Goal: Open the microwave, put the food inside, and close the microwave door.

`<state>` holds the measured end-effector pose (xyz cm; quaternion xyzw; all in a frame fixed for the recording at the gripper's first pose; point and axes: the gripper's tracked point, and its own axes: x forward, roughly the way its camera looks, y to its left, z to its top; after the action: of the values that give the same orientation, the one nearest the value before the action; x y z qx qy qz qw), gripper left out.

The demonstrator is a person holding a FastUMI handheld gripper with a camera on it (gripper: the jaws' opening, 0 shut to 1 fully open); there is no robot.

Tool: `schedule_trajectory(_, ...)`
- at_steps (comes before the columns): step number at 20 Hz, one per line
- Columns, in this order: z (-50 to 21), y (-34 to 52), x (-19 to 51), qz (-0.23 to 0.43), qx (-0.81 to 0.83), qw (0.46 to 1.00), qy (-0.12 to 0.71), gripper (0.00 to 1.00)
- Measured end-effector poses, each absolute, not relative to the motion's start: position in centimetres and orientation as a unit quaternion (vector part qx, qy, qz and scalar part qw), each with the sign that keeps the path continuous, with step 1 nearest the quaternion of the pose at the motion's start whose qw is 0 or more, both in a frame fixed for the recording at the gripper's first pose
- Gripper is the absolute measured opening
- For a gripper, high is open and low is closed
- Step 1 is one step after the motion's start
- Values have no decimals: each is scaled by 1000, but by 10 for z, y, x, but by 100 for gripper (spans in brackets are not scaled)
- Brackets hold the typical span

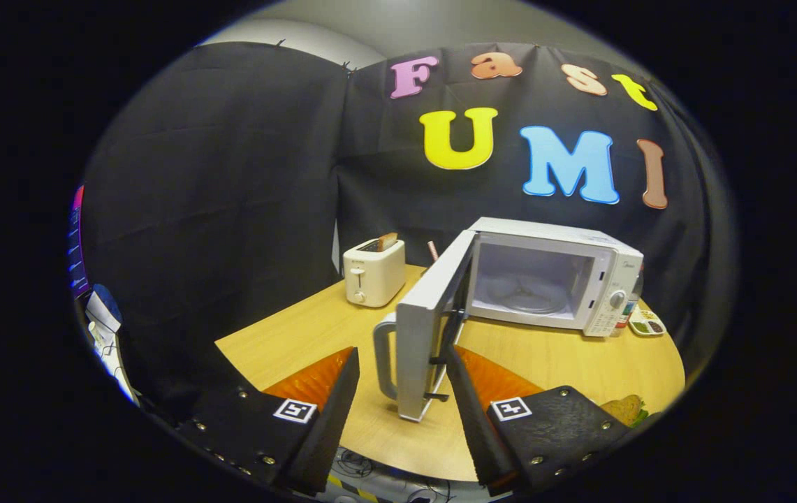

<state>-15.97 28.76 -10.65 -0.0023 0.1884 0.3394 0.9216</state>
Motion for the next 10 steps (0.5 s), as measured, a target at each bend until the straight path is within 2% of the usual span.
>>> schedule_trajectory(5, -101, 208, -124, 255, -14, 951, 174, 76)
schedule_trajectory(10, -115, 135, -95, 204, 3, 956, 210, 76)
